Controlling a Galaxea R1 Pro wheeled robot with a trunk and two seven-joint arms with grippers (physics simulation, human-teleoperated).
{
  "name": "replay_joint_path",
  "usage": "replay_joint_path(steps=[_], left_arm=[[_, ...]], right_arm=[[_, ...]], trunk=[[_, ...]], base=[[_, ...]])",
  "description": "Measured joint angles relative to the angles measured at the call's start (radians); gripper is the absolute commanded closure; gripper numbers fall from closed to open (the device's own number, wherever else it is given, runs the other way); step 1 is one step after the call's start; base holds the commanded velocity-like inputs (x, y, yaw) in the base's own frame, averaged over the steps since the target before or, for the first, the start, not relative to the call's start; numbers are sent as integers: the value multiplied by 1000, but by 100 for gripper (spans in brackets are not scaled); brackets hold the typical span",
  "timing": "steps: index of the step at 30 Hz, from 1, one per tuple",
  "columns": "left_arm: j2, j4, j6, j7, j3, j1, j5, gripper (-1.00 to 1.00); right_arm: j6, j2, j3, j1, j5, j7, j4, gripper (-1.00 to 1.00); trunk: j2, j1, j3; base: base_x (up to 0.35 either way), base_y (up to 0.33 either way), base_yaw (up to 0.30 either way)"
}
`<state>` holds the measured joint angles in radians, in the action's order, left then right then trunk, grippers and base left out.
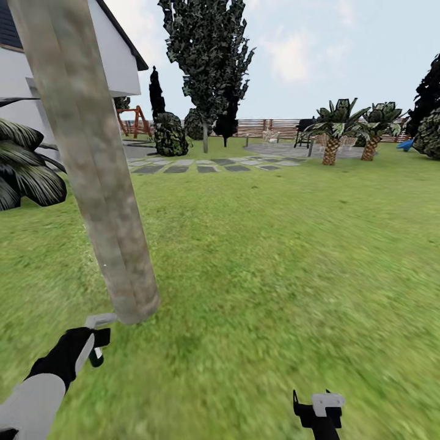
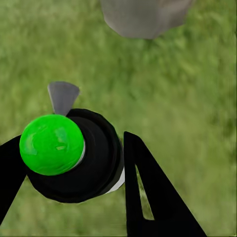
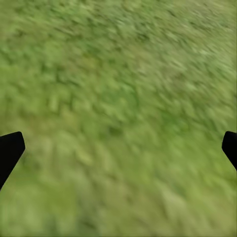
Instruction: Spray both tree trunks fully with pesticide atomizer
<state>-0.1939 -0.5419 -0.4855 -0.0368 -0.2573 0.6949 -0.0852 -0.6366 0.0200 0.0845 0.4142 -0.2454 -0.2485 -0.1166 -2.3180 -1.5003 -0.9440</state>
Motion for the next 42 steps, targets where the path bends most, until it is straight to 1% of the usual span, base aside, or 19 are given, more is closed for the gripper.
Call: replay_joint_path(steps=[3, 5, 6, 7, 9, 12, 15, 16, 20, 23, 26, 27, 29, 31, 32, 33, 36, 38, 42], left_arm=[[15, 0, -3, 5, 1, 51, -9, 100], [5, 1, -4, 4, 1, 56, -14, 100], [-11, 0, -4, 3, 1, 57, -20, 100], [-41, 0, -4, 3, 2, 55, -21, 100], [-65, -1, -4, 4, 5, 49, -16, 100], [-66, -2, -3, 5, 14, 46, -11, 100], [-55, -2, -4, 5, 59, 47, -9, 100], [-54, -3, -4, 5, 65, 47, -10, 100], [-47, -9, -4, 6, 71, 51, -10, 100], [-57, -61, -12, 10, 70, 54, -13, 100], [-80, -97, -55, 12, 69, 53, -13, 100], [-84, -128, -71, 12, 74, 49, -13, 100], [-80, -186, -82, 12, 75, 46, -10, 100], [-65, -217, -94, 12, 76, 45, -7, 100], [-45, -233, -109, 13, 78, 48, -3, 100], [-36, -250, -127, 12, 84, 51, -7, 100], [-31, -316, -192, 12, 94, 56, -11, 100], [-42, -368, -241, 13, 94, 59, -11, 100], [-88, -381, -257, 23, 90, 74, -10, 100]], right_arm=[[0, 1, 0, 0, 0, 0, 0, -100], [0, 1, 0, 0, 0, 0, 0, -100], [0, 1, 0, 0, 0, 0, 0, -100], [0, 1, 0, 0, 0, 0, 0, -100], [0, 1, 0, 0, 0, 0, 0, -100], [0, 1, 0, 0, 0, 0, 0, -100], [0, 1, 0, 0, 0, 0, 0, -100], [0, 1, 0, 0, 0, 0, 0, -100], [0, 1, 0, 0, 0, 0, 0, -100], [0, 1, 0, 0, 0, 0, 0, -100], [0, 1, 0, 0, 0, 0, 0, -100], [0, 1, 0, 0, 0, 0, 0, -100], [0, 1, 0, 0, 0, 0, 0, -100], [0, 1, 0, 0, 0, 0, 0, -100], [0, 1, 0, 0, 0, 0, 0, -100], [0, 1, 0, 0, 0, 0, 0, -100], [0, 1, 0, 0, 0, 0, 0, -100], [1, 1, 0, 0, 0, 0, 0, -100], [0, 1, 0, 0, 0, 0, 0, -100]], trunk=[[0, 0, 0], [0, 0, 0], [0, 0, 0], [0, 0, 0], [0, 0, 0], [0, 0, 0], [0, 0, 0], [0, 0, 0], [0, 0, 0], [0, 0, 0], [0, 0, 0], [0, 0, 0], [0, 0, 0], [0, 0, 0], [0, 0, 0], [0, 0, 0], [0, 0, 0], [0, 0, 0], [0, 0, 0]], base=[[0, 0, 0], [0, 0, 0], [0, 0, 0], [0, 0, 0], [74, 0, 0], [284, 0, 0], [332, 0, 0], [264, 0, 0], [76, 0, 0], [7, 0, 0], [1, 0, 0], [-27, 0, 0], [-204, 0, 0], [-218, 0, 0], [-79, 0, 0], [-50, 0, 0], [-16, 0, 0], [-2, 0, 0], [0, 0, 0]])
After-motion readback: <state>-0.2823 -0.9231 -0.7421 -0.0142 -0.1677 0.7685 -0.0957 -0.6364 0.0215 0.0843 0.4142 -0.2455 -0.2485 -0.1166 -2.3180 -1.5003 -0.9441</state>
